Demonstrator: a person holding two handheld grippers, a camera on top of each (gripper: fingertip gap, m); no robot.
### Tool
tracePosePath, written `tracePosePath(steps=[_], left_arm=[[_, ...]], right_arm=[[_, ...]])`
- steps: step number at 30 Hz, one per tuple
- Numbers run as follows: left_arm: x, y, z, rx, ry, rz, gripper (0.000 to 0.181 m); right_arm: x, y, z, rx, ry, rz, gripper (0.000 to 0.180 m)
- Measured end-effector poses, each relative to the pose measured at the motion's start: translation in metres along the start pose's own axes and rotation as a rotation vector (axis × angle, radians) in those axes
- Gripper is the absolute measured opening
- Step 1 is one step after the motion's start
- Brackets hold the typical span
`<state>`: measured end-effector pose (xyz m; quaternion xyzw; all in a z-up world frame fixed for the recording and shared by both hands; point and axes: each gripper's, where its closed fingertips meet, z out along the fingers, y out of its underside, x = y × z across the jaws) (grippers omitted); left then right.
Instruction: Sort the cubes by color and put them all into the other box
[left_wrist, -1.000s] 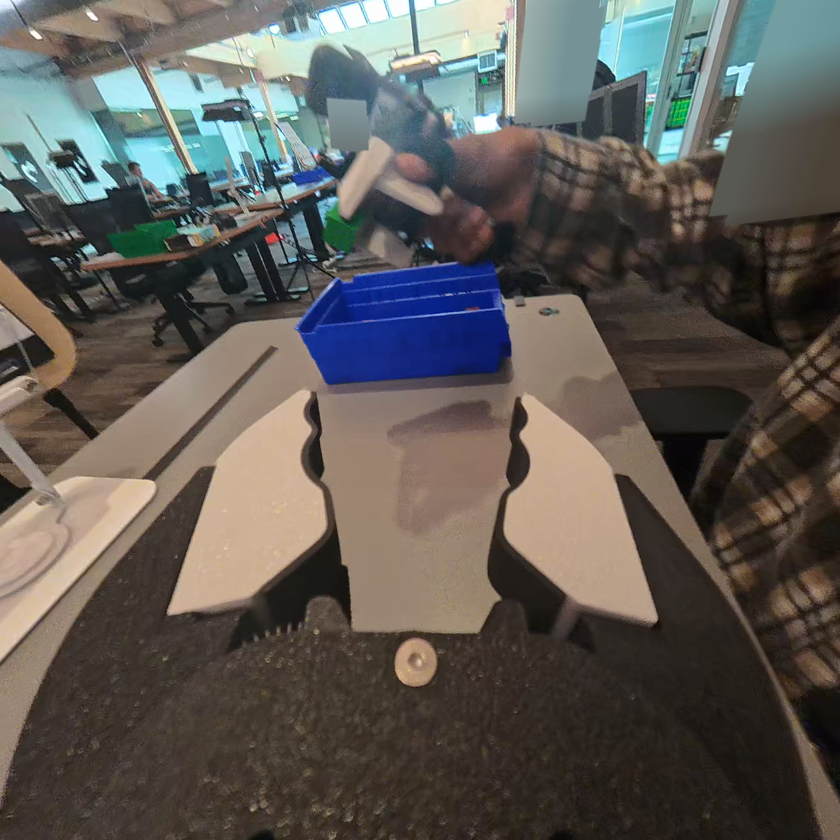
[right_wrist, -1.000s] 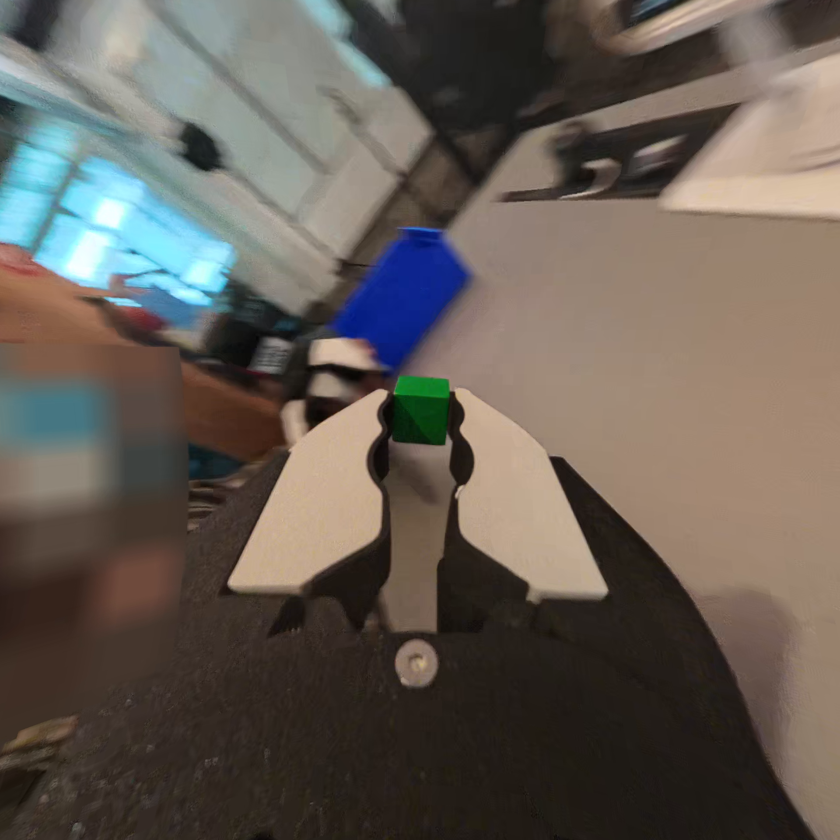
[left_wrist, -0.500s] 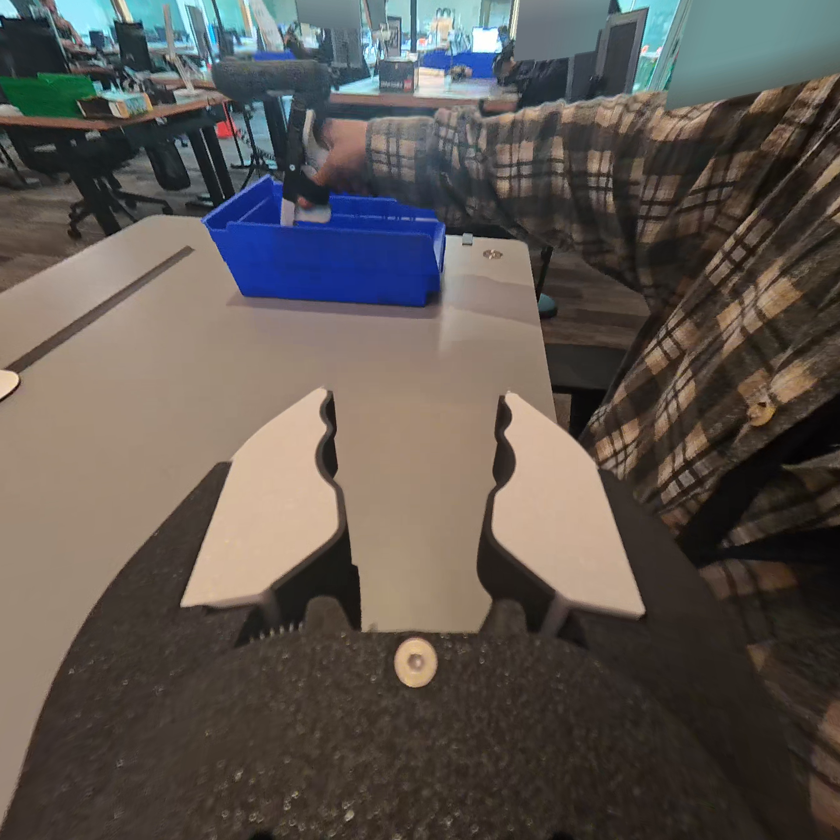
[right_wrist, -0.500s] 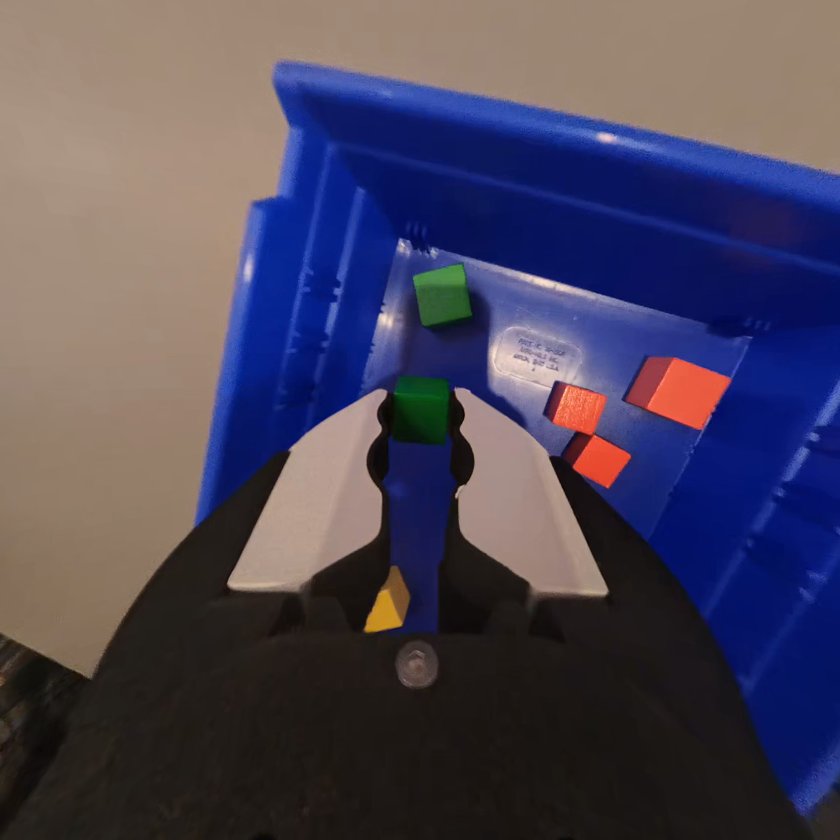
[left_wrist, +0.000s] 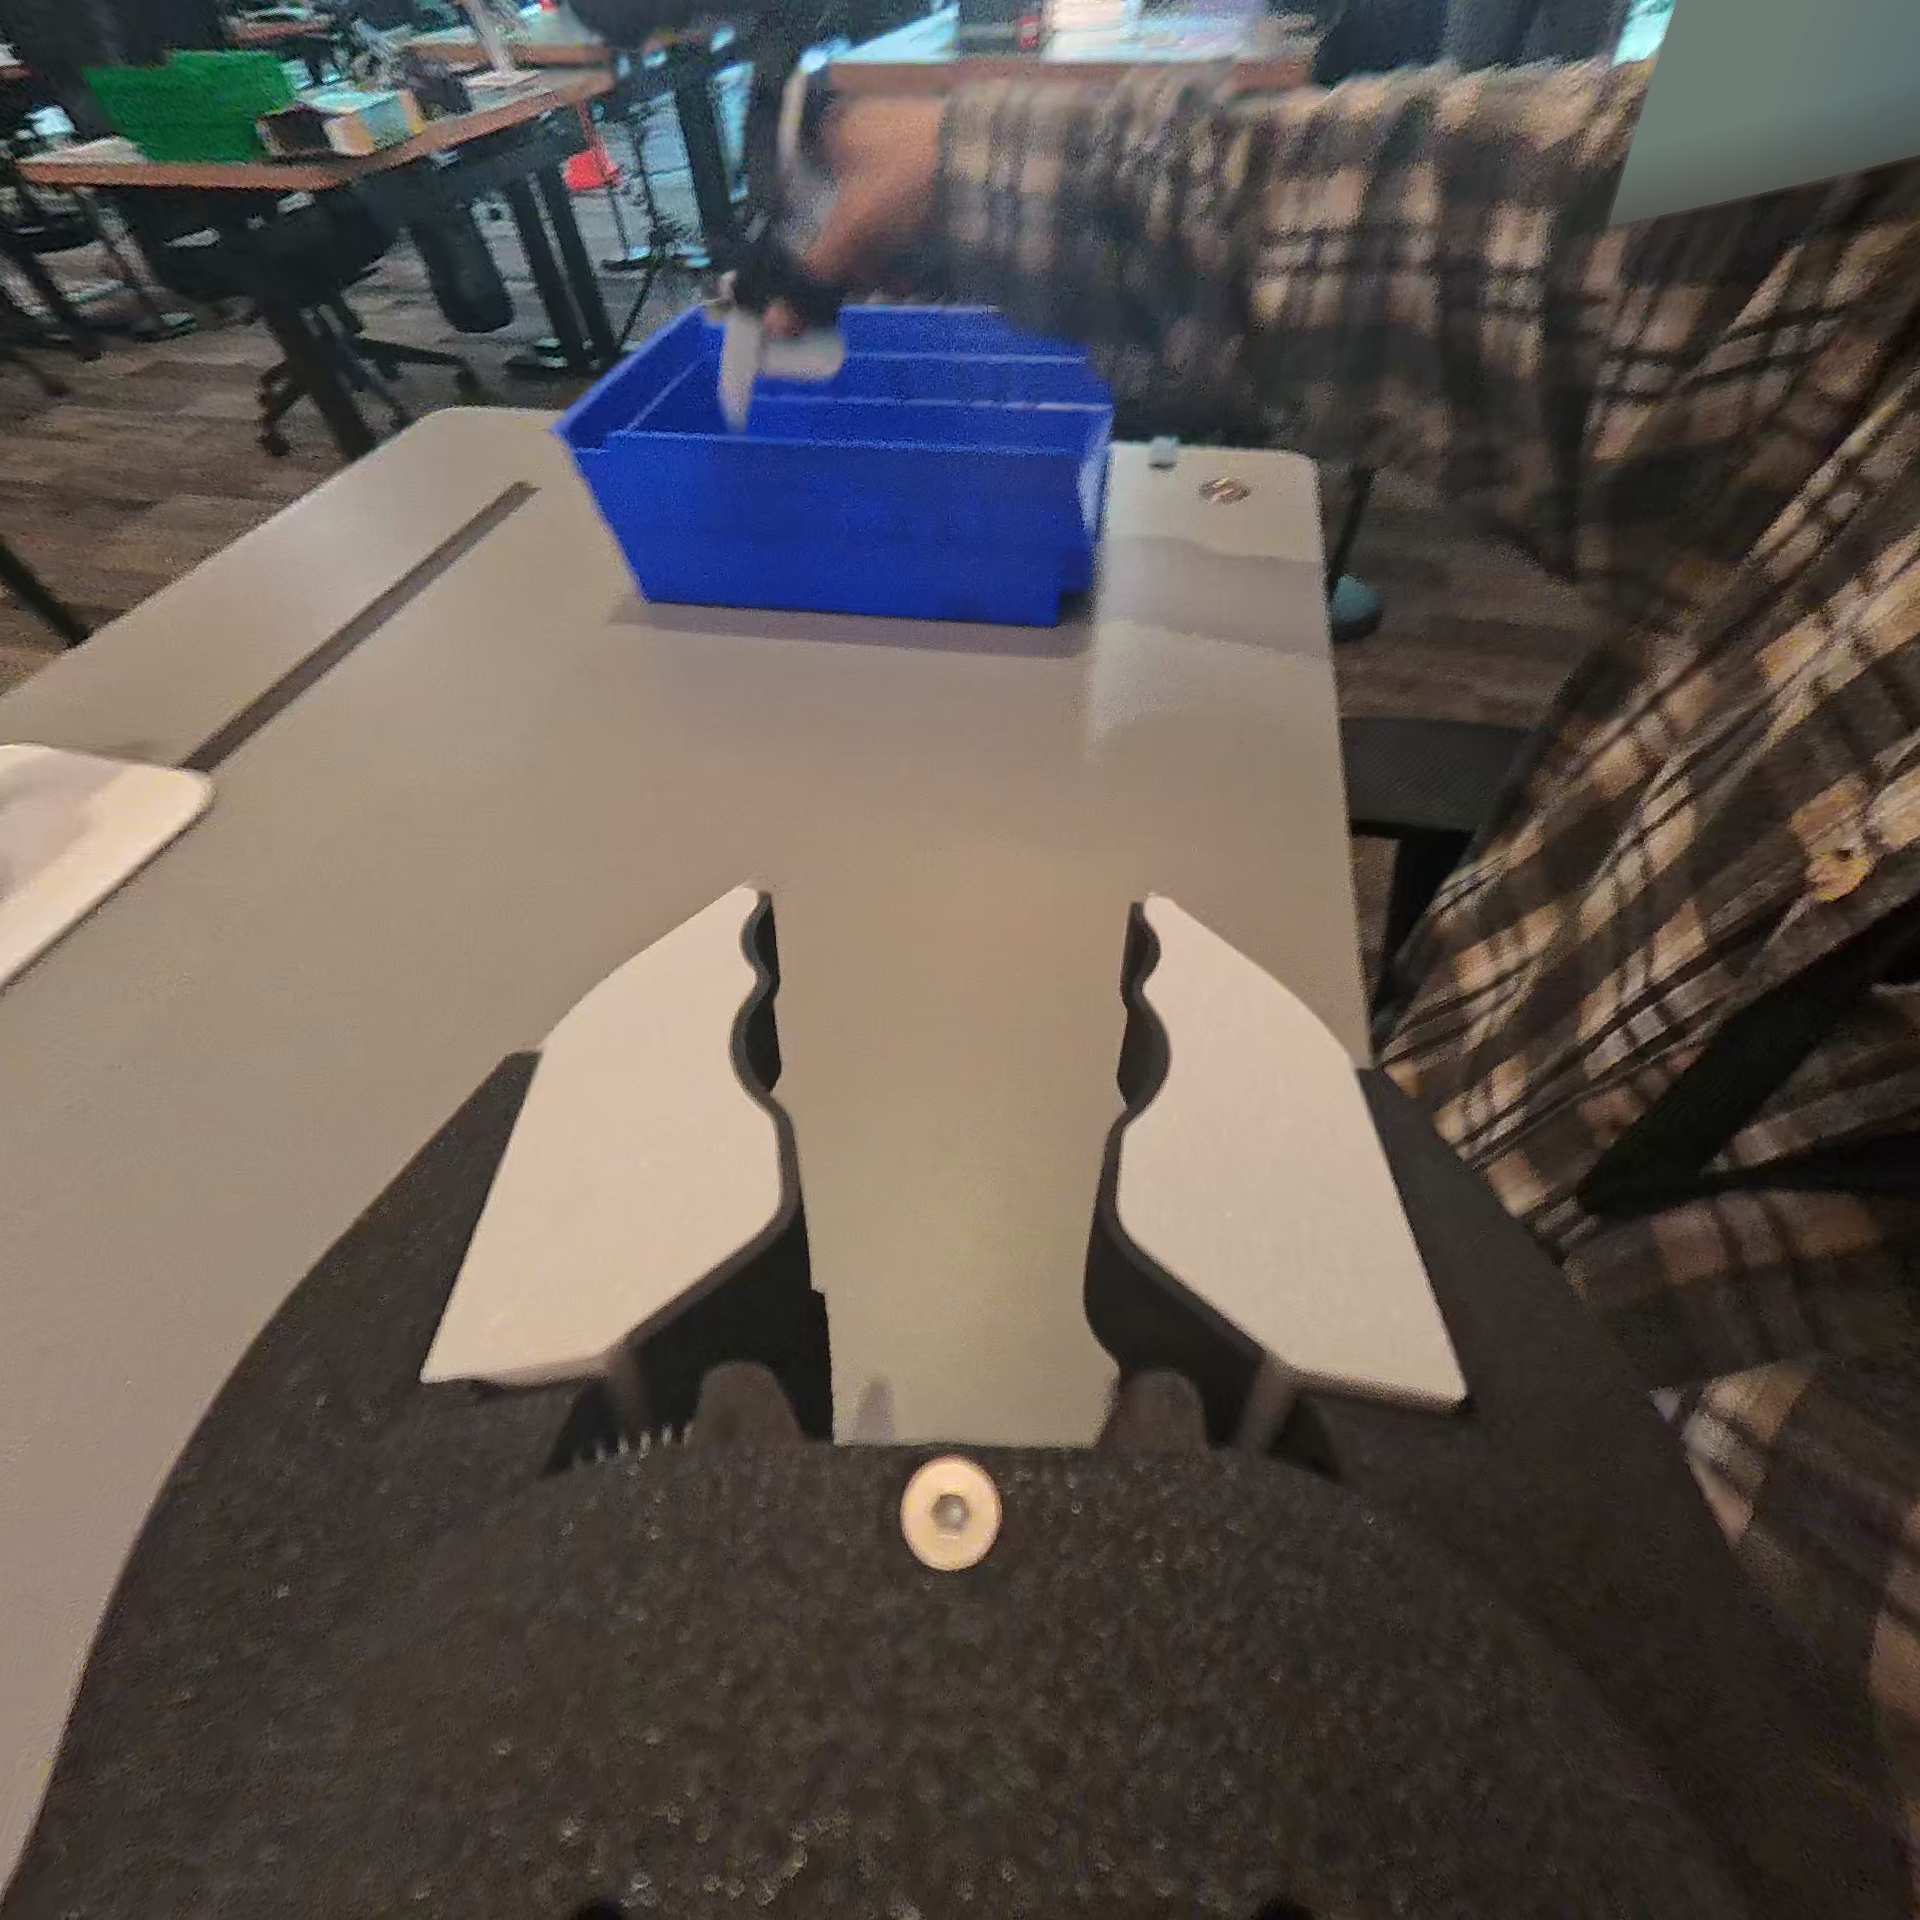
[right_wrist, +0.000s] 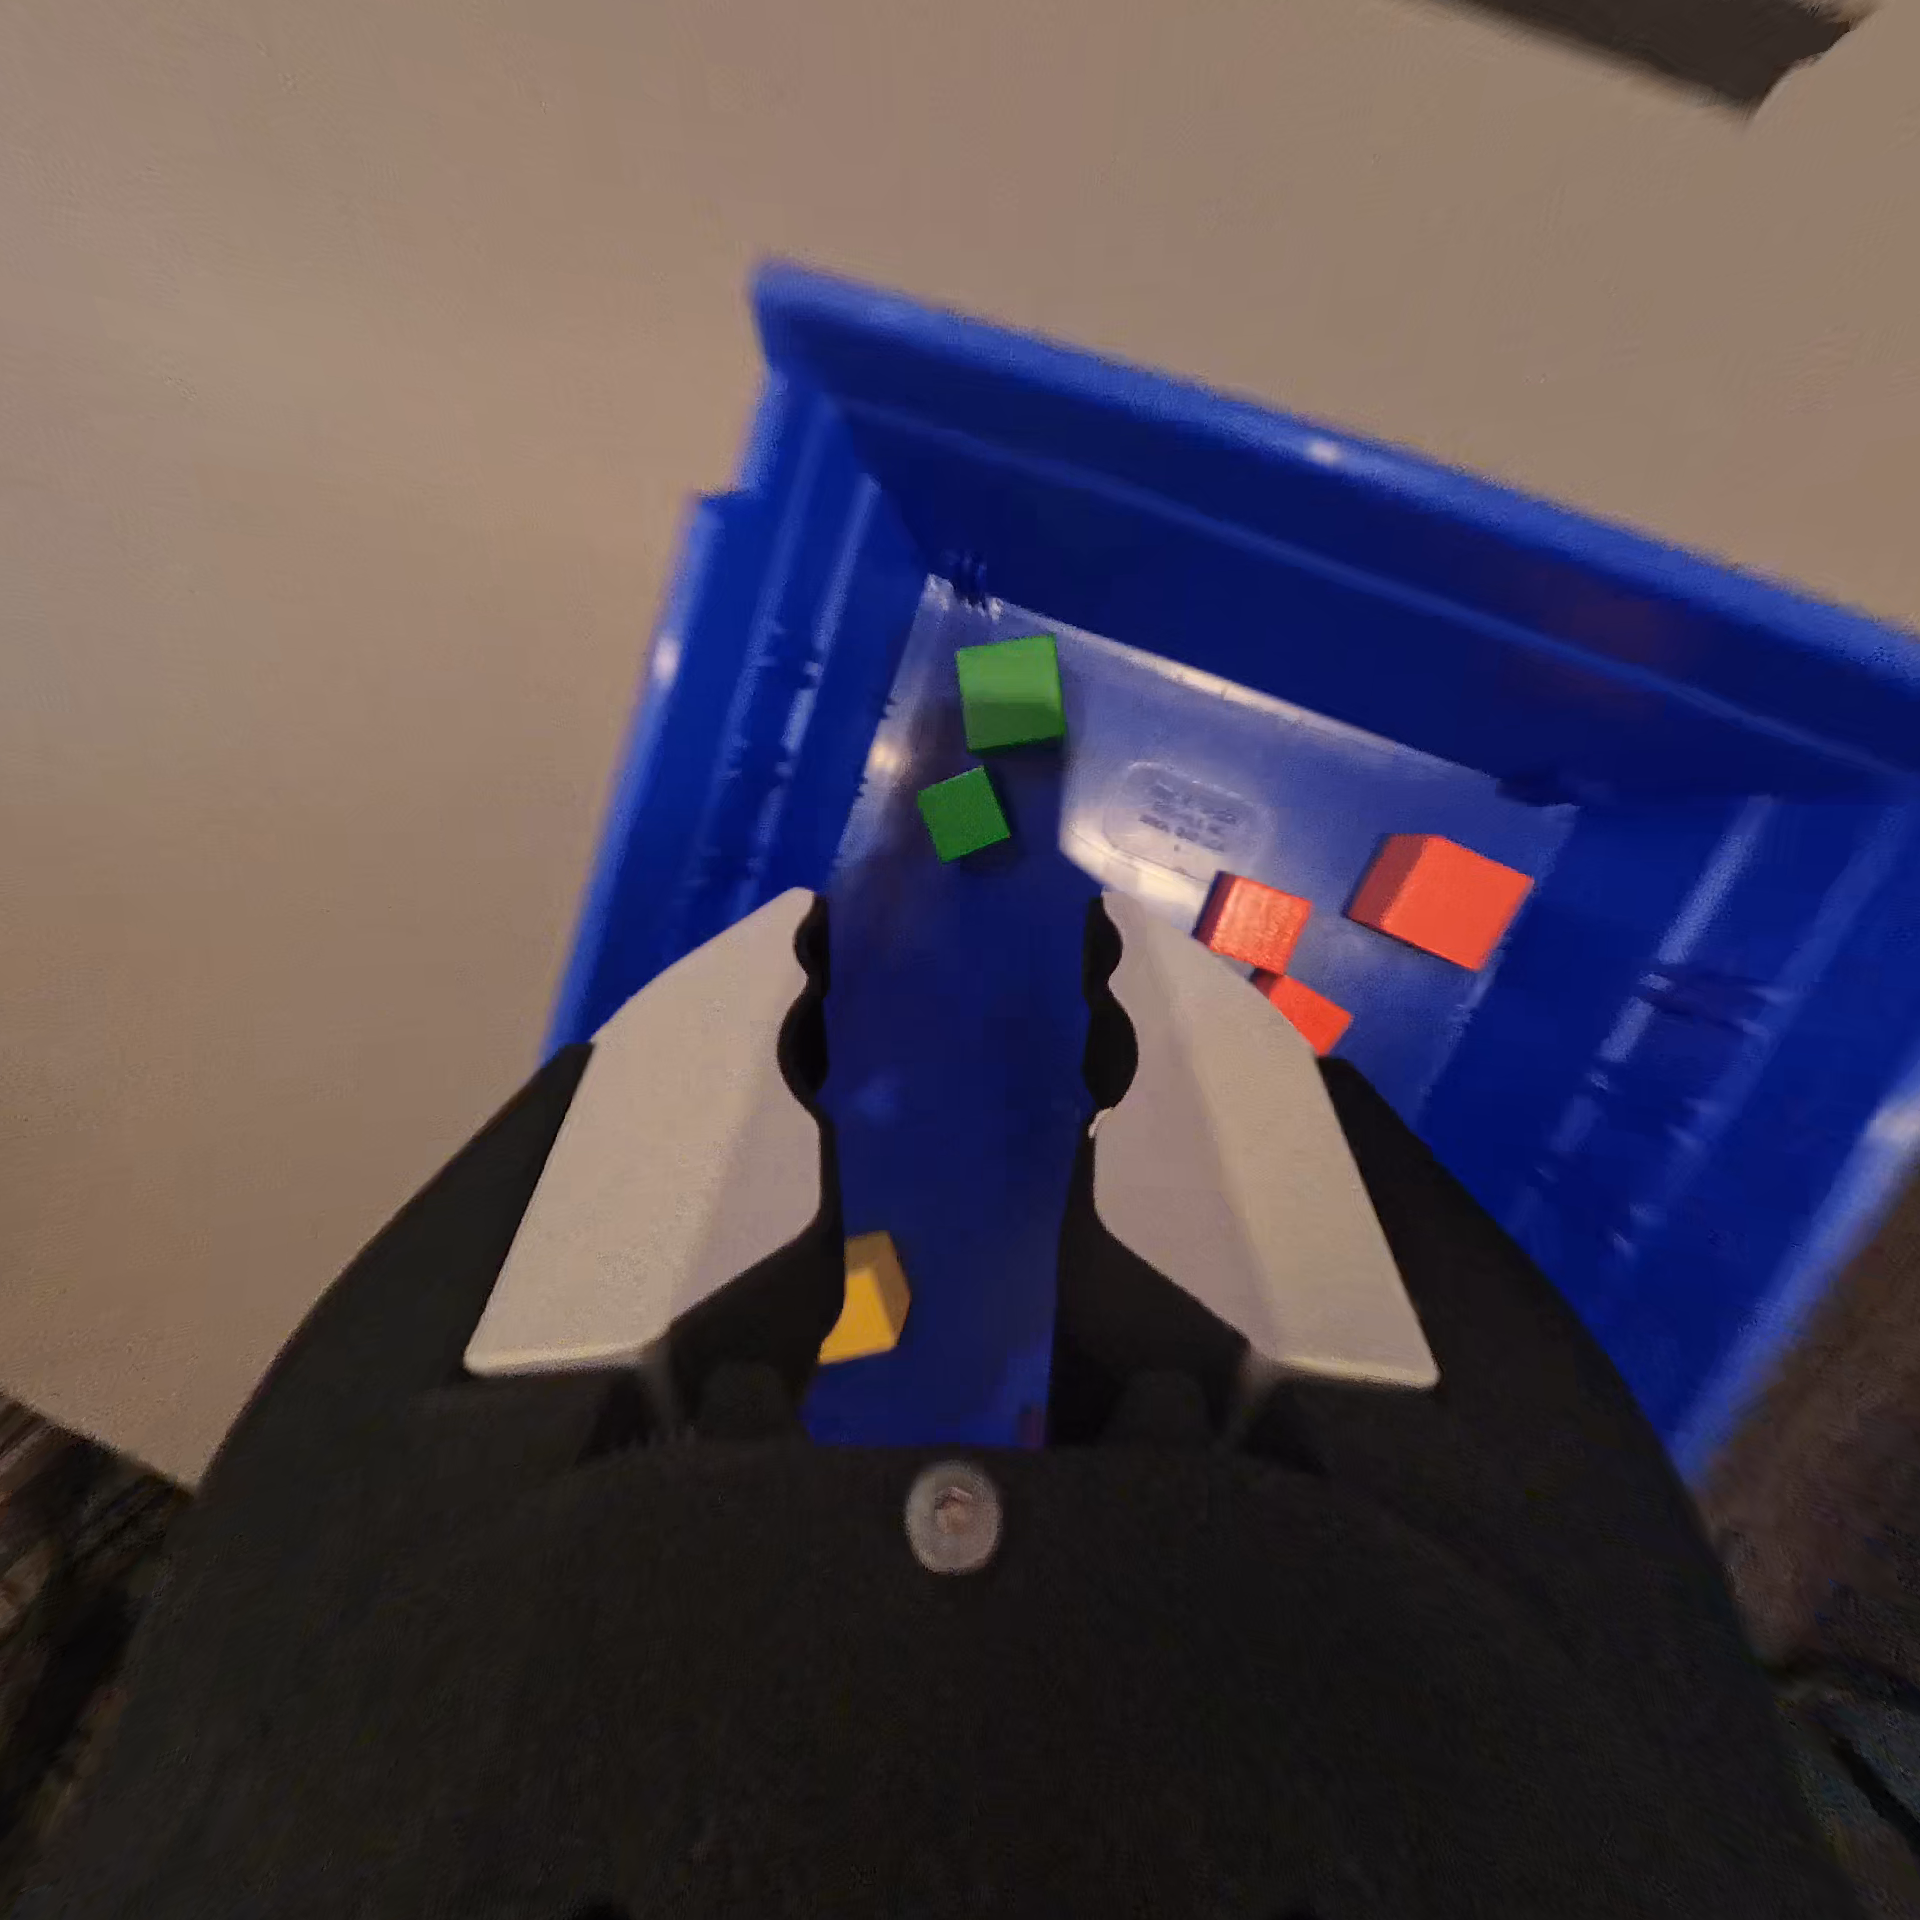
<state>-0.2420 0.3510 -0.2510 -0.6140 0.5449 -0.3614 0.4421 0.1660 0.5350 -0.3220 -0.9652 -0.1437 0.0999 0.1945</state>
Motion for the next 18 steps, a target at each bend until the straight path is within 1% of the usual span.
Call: tracePosePath(steps=[2, 5, 7, 9, 11, 13, 16, 18], left_arm=[[-0.024, 0.000, -0.025, -0.042, -0.073, 0.023, 0.064], [-0.071, 0.001, -0.076, -0.131, -0.214, 0.056, 0.065], [-0.104, 0.002, -0.115, -0.186, -0.304, 0.058, 0.065], [-0.138, 0.008, -0.155, -0.247, -0.392, 0.028, 0.065], [-0.172, 0.020, -0.195, -0.321, -0.480, 0.017, 0.065], [-0.203, 0.039, -0.231, -0.404, -0.544, -0.007, 0.065], [-0.241, 0.074, -0.270, -0.526, -0.578, -0.031, 0.064], [-0.260, 0.101, -0.285, -0.605, -0.553, -0.041, 0.064]], right_arm=[[-0.011, -0.012, -0.046, 0.067, 0.010, -0.032, 0.047], [-0.041, -0.023, -0.109, 0.154, 0.015, -0.107, 0.048], [-0.067, -0.024, -0.139, 0.194, 0.008, -0.168, 0.049], [-0.093, -0.020, -0.156, 0.224, 0.005, -0.222, 0.051], [-0.121, -0.014, -0.162, 0.252, -0.003, -0.279, 0.054], [-0.149, -0.007, -0.157, 0.278, -0.015, -0.331, 0.060], [-0.196, 0.006, -0.138, 0.321, -0.079, -0.406, 0.065], [-0.229, 0.015, -0.122, 0.360, -0.144, -0.446, 0.069]])
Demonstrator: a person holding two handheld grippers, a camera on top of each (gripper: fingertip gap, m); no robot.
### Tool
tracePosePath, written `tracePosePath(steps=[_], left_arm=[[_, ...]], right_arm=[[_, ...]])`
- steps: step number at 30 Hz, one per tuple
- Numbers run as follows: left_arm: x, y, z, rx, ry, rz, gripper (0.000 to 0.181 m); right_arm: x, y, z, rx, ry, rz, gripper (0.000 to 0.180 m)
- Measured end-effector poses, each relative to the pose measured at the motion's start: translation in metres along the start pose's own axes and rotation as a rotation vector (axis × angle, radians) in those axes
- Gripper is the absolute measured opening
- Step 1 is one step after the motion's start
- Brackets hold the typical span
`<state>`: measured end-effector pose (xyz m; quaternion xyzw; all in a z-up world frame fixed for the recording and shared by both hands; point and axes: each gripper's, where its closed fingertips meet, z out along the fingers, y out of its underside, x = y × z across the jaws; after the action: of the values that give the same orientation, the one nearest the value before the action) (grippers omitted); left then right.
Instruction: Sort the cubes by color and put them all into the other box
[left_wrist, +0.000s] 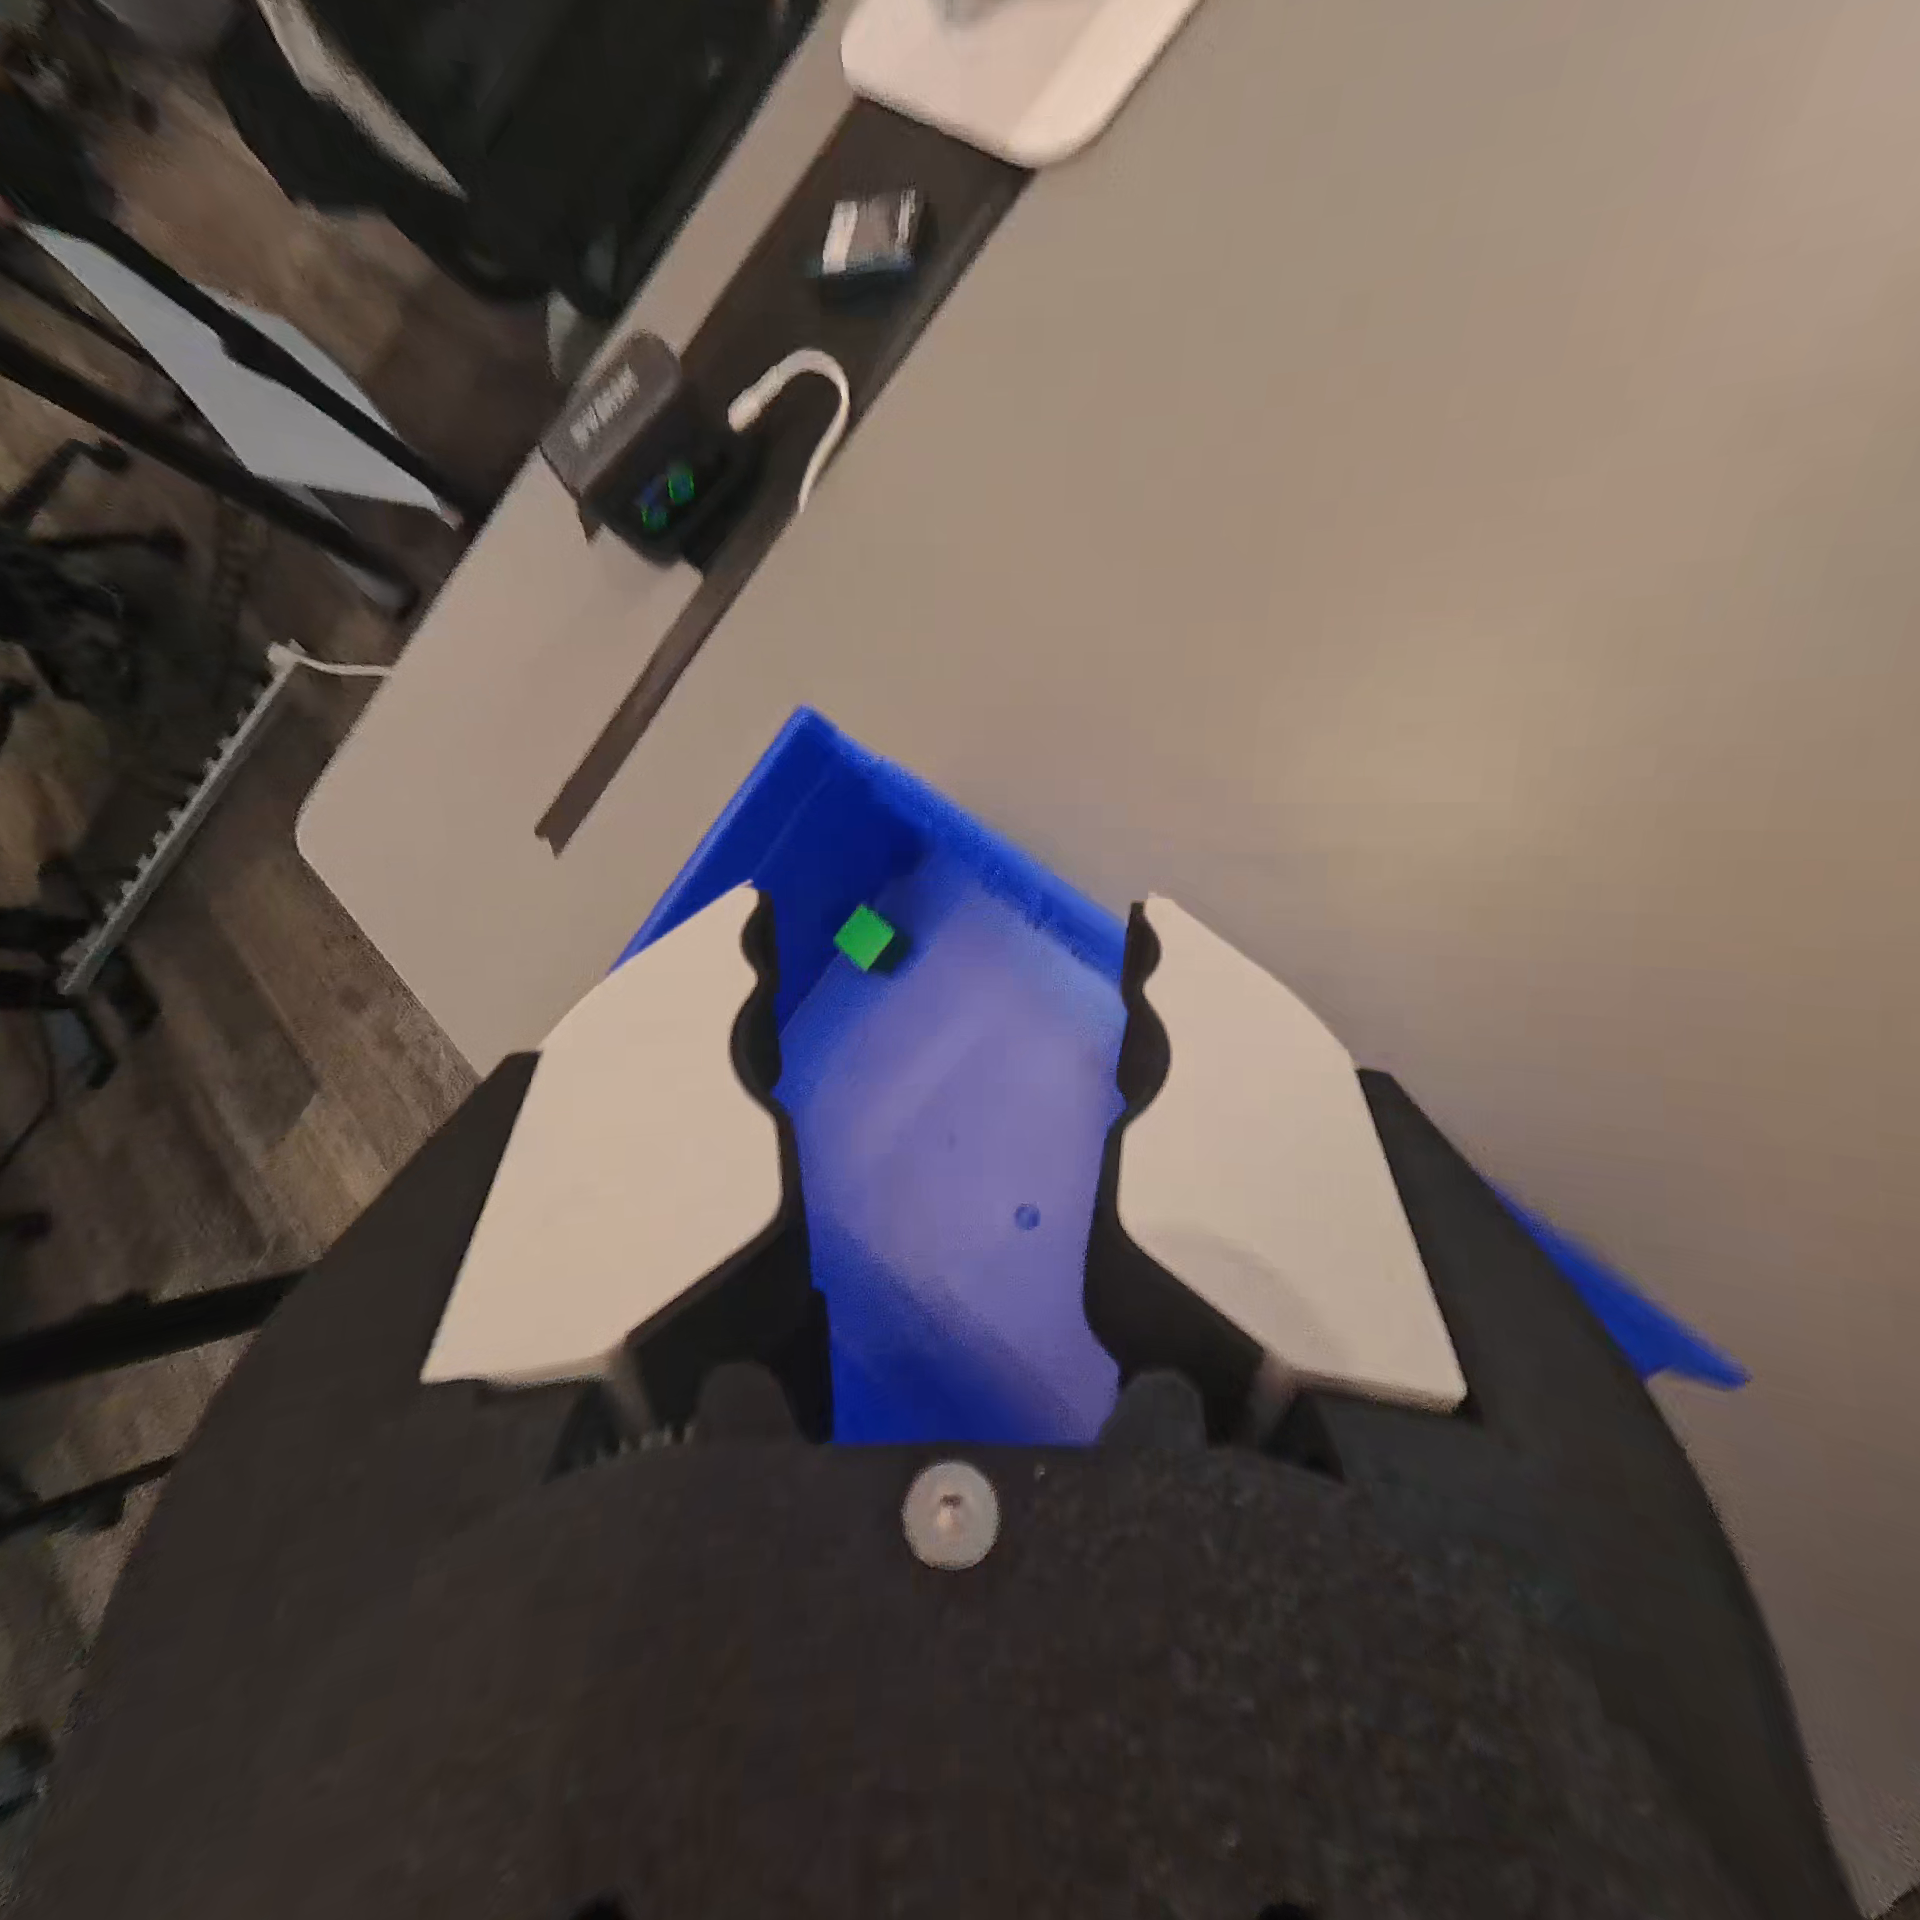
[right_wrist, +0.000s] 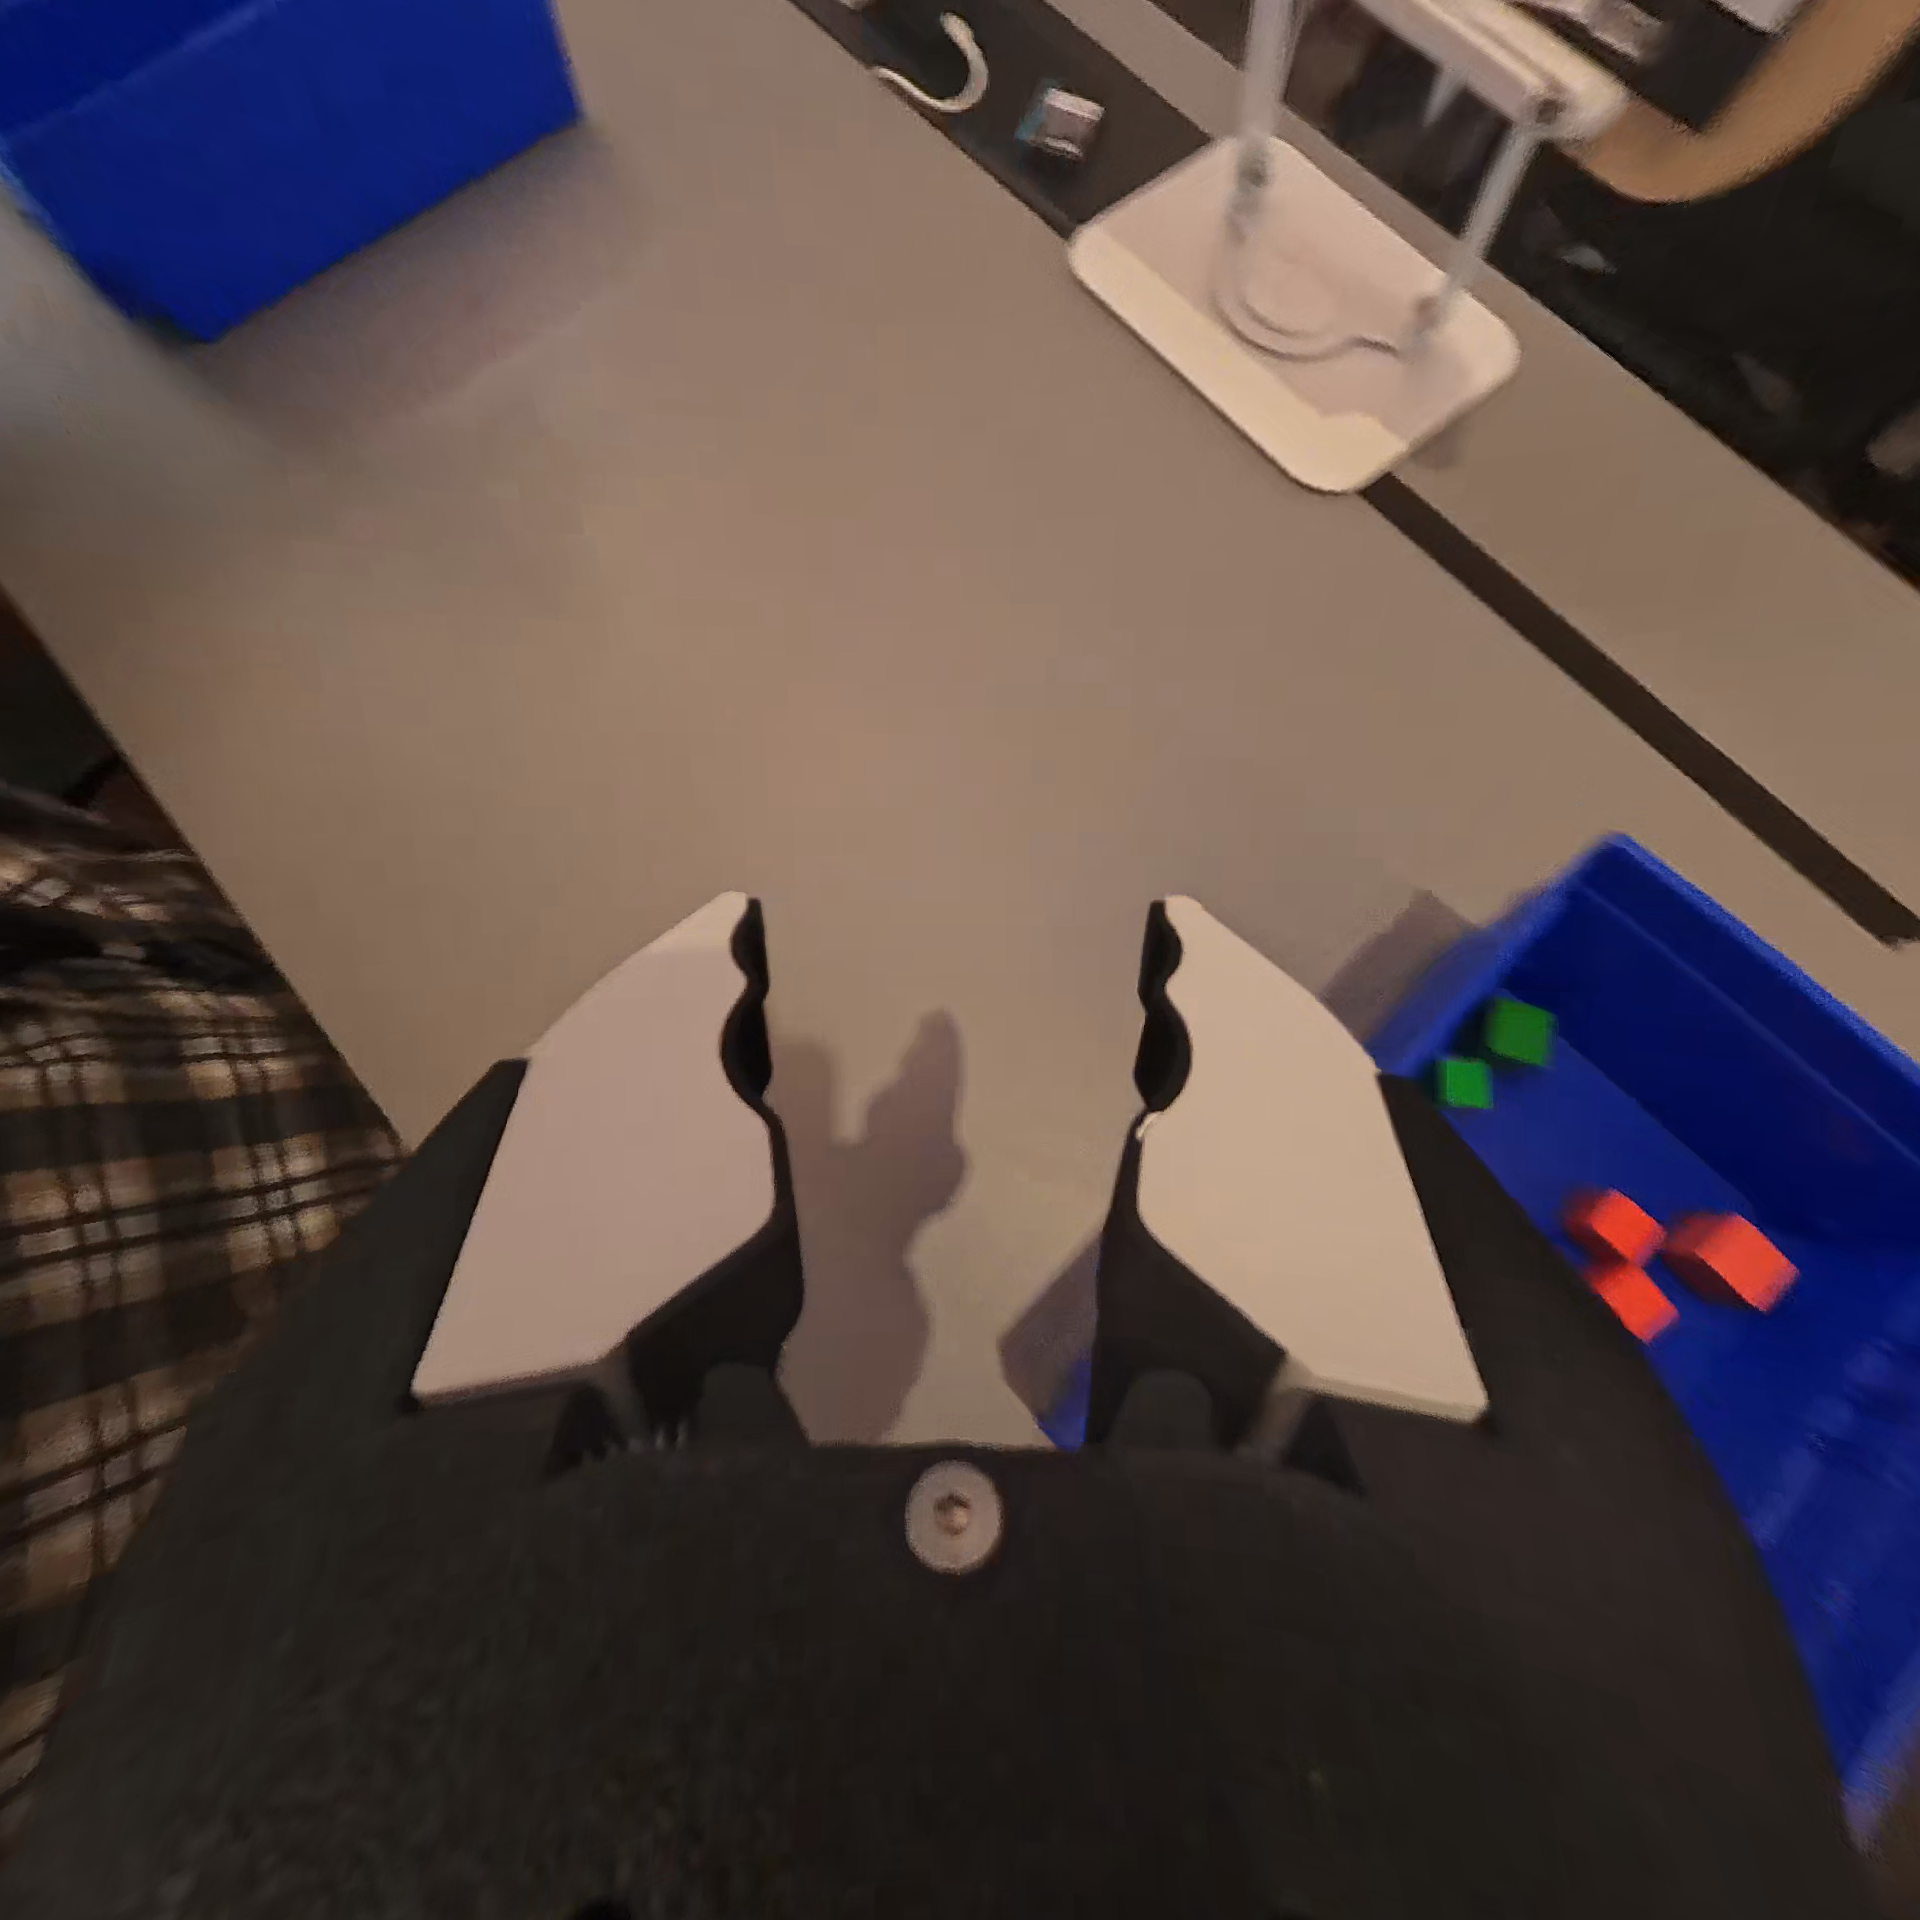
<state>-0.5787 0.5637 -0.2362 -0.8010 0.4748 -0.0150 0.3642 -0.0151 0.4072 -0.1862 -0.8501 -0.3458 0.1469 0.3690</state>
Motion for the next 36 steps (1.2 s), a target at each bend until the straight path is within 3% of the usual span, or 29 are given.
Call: tracePosePath(steps=[8, 14, 20, 24, 28, 36], left_arm=[[-0.014, 0.077, 0.068, -0.172, 0.160, 0.101, 0.058], [-0.023, 0.095, 0.106, -0.201, 0.141, 0.085, 0.050], [-0.040, 0.113, 0.121, -0.302, -0.088, -0.289, 0.060], [-0.033, 0.109, 0.125, -0.240, -0.106, -0.579, 0.066], [-0.037, 0.113, 0.133, -0.205, -0.143, -0.739, 0.079], [-0.051, 0.114, 0.147, -0.160, -0.168, -0.884, 0.071]], right_arm=[[-0.103, 0.008, 0.060, 0.230, -0.214, 0.020, 0.070], [-0.127, 0.012, 0.086, 0.185, -0.261, 0.087, 0.069], [-0.132, 0.008, 0.094, 0.143, -0.247, 0.109, 0.070], [-0.131, 0.003, 0.096, 0.161, -0.267, 0.153, 0.068], [-0.133, 0.001, 0.097, 0.177, -0.299, 0.170, 0.067], [-0.130, 0.009, 0.087, 0.229, -0.324, 0.193, 0.066]])
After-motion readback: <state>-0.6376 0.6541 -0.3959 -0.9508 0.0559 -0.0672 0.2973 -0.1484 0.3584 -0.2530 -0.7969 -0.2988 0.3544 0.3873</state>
